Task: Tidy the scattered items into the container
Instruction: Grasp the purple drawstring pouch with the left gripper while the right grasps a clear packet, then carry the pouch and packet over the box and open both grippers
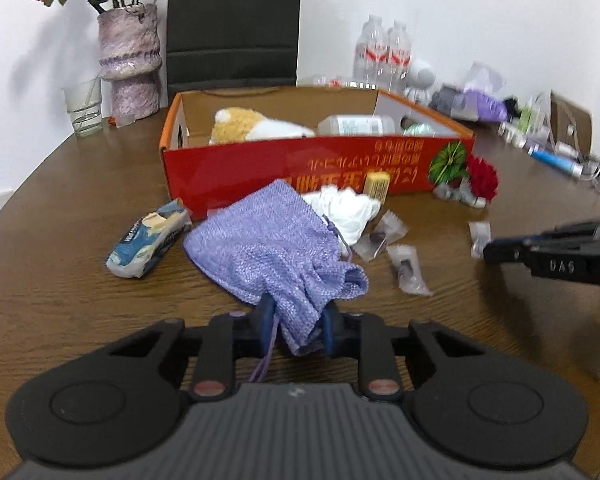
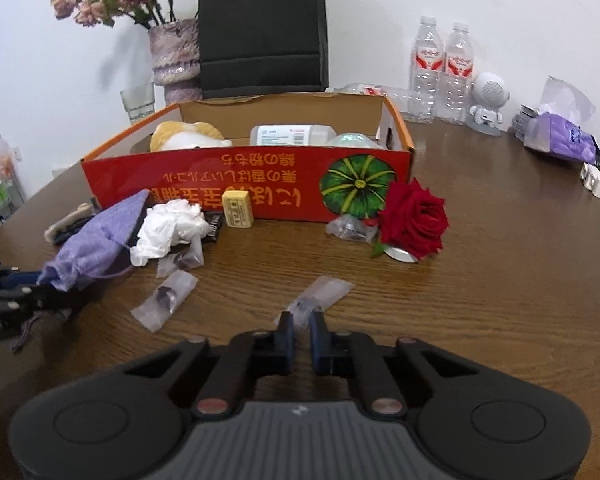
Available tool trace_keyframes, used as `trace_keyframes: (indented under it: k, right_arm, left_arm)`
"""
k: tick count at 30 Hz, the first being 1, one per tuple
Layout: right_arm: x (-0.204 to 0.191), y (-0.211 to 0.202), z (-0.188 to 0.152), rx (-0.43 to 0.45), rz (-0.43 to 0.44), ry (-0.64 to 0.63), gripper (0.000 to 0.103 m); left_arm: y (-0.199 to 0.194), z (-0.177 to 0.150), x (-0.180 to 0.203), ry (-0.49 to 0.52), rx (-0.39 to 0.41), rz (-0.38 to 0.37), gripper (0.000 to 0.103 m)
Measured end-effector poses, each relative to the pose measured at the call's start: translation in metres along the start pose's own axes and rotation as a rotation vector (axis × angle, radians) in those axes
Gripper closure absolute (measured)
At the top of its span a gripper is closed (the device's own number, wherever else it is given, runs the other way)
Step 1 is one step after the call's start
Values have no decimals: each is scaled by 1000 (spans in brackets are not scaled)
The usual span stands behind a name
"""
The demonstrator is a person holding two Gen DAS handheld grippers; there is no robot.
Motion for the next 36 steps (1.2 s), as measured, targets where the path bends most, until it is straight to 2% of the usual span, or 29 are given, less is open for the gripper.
trace_keyframes:
  k: [7, 9, 11, 12, 14, 16, 17, 19, 23, 29, 32, 36]
  right_arm:
    - [2, -13, 7, 40, 3, 7, 97]
    - [3, -8, 12, 22, -6, 26, 88]
    - [5, -1, 15, 8, -27, 61, 58]
    - [5, 4, 17, 3, -44, 64, 55]
    - [2, 15, 16, -16, -86, 44, 56]
    - [-2, 24, 13, -41, -88, 20, 62]
    - [-4, 24, 12, -33, -91, -4, 73]
    - [-6, 22, 11, -35, -70, -4, 86]
    - [2, 14, 9, -34, -60, 27, 87]
    - [7, -12, 14, 30, -29, 38, 87]
    - [8, -23, 28, 74, -14, 42, 87]
    - [3, -30, 65, 165, 7, 2, 87]
  left_arm:
    - [-24, 17, 0, 4, 84, -21, 81]
    - [-26, 20, 1, 4, 92, -22, 81]
    - [-27, 20, 3, -1, 93, -24, 81]
    - [-27, 20, 4, -2, 93, -26, 81]
    - [-27, 20, 4, -8, 91, -30, 81]
    - [-27, 19, 2, -16, 90, -31, 81]
    - [-28, 19, 0, -22, 91, -30, 81]
    - [-30, 20, -4, -41, 96, -31, 81]
    - [-36, 22, -10, -70, 111, -43, 81]
    - [-46, 30, -13, -95, 151, -68, 80]
    - [-53, 43, -12, -90, 184, -87, 80]
    - [-52, 75, -10, -51, 244, -86, 80]
Point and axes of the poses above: each gripper's, at about its wrist camera, not at the fingertips, and y roughly the way its jaws point, x to its right, z to its top, the point moved 2 cm from there along y, roughly the way its jaws point, and after that the axes turned 13 degrees about x, right-handed, at the moved point
